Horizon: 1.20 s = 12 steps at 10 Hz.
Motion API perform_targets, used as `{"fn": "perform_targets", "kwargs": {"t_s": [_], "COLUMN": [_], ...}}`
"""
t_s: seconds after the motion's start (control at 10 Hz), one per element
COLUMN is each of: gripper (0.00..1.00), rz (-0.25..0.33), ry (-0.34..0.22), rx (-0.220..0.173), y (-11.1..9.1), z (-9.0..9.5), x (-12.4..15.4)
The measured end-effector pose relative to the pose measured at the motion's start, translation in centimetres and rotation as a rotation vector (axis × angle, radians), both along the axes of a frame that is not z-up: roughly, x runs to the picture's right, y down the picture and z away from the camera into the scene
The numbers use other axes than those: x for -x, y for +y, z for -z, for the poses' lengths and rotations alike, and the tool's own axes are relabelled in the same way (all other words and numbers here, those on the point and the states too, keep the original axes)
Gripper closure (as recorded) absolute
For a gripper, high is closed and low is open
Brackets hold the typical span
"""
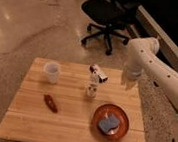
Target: Knock the bottle over
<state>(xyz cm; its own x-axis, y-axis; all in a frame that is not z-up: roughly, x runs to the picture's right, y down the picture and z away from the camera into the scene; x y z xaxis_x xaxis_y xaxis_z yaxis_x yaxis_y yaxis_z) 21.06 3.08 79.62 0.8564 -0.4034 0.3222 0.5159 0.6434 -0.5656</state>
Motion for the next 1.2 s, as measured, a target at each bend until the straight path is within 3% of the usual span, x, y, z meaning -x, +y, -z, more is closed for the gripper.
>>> {"fn": "perform_targets", "kwargs": {"t_s": [0.2,0.3,0.5,0.7,1.2], "gripper": [0.59,0.59,0.59,0.59,0.59], "rz": [0.004,0.008,0.019,0.043,0.059], "ry": [-0.002,0.0,-0.015,-0.009,-0.017], "rx": [-0.004,0.001,0.002,0.005,0.021], "y": [1.2,1.7,1.2,0.7,1.2], "z": [-0.9,-0.2,0.1,-0.7,-0.9], "x": [0.6,0.3,0.3,2.3,3.9]}}
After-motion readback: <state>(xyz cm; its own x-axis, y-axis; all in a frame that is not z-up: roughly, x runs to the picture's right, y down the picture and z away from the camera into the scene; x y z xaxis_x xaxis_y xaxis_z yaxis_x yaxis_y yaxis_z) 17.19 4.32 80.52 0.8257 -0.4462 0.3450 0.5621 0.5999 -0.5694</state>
